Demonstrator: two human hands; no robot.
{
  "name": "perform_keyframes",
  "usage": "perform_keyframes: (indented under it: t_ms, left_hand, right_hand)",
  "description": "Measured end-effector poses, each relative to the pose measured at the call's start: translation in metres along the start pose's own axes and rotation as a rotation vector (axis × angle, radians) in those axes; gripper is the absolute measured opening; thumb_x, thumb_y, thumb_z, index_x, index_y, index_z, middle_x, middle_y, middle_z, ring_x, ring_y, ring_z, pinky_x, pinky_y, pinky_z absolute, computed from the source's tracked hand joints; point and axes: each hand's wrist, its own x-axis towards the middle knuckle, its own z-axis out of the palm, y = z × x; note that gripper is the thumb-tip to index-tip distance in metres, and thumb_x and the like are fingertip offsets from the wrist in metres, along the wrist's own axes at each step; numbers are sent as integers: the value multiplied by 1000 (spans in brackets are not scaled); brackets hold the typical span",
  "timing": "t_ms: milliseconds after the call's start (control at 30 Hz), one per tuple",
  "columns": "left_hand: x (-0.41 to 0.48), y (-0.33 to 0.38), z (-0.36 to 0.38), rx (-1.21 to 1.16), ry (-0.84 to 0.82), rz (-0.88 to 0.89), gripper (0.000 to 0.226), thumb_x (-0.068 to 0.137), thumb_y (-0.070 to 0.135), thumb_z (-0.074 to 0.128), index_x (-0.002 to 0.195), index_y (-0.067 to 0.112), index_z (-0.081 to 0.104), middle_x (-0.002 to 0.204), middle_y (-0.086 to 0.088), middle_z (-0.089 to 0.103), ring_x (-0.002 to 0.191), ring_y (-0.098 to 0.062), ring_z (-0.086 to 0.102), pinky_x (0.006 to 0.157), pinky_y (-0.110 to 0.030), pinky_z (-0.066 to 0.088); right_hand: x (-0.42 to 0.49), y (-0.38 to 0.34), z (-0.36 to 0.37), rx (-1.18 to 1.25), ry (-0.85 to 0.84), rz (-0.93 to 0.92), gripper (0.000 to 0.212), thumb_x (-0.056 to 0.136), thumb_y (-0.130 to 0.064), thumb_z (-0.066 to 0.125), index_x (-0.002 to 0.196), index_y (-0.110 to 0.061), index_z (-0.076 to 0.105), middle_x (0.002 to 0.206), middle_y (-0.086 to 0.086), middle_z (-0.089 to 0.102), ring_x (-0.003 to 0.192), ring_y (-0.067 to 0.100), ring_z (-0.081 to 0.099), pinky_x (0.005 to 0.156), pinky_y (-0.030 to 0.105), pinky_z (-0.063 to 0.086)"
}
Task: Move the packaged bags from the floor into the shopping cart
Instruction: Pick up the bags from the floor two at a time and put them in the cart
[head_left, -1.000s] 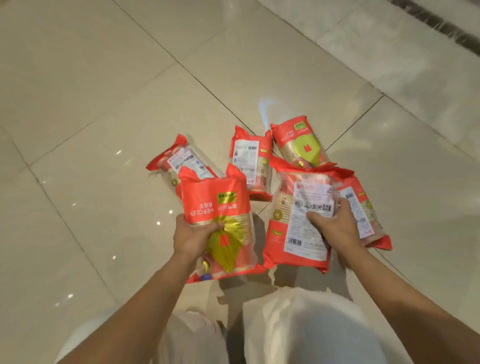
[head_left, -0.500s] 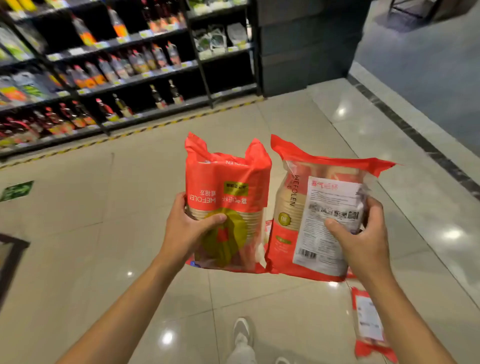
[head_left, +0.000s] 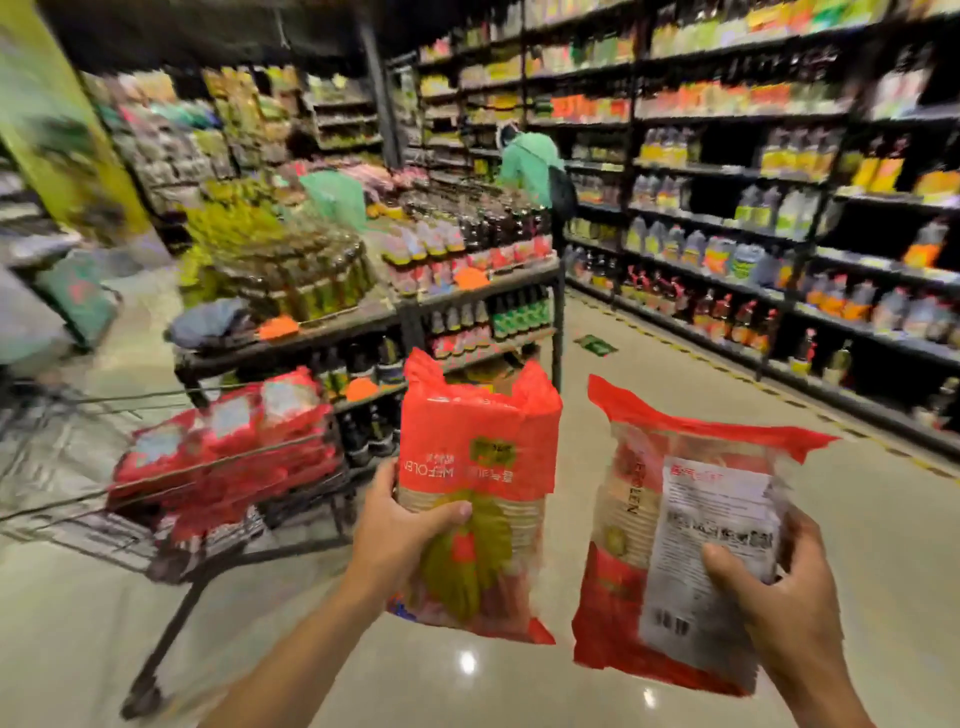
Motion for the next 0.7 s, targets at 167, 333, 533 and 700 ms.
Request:
perform_keyframes:
  t_ms: [167, 333, 533, 700]
  left_hand:
    - [18, -46, -208, -15, 340, -55, 84, 42, 38, 97, 115, 30, 58, 104, 1, 77, 93, -19, 75, 79, -42, 62]
    - [37, -69, -363, -49, 542, -65, 74, 64, 9, 94, 126, 19, 55, 109, 1, 73, 92, -16, 73, 69, -26, 59]
    - [83, -88, -474, -67, 605, -99, 62, 72, 13, 90, 123, 20, 55, 106, 4, 70, 88, -11, 70, 57, -16, 54]
    - [150, -110, -531, -66, 634, -136, 62, 74, 19, 88, 126, 22, 54, 110, 4, 70, 91, -14, 71, 59, -17, 55]
  right_hand:
    - [-24, -22, 212, 12, -318, -48, 73, 75, 10, 78, 125, -34, 48, 110, -20, 60, 88, -6, 65, 76, 16, 56]
    - [-62, -51, 387, 33, -506, -43, 68, 79, 11, 75, 129, -27, 48, 109, -2, 64, 86, -1, 67, 68, 20, 56]
    - [-81, -70, 528, -20, -605, -58, 62, 80, -2, 78, 126, -29, 48, 107, -8, 68, 84, 5, 69, 69, 33, 52]
    - [-62, -68, 631, -43, -659, -40, 57, 82, -5, 78, 125, -28, 48, 105, -8, 66, 86, 10, 67, 65, 31, 51]
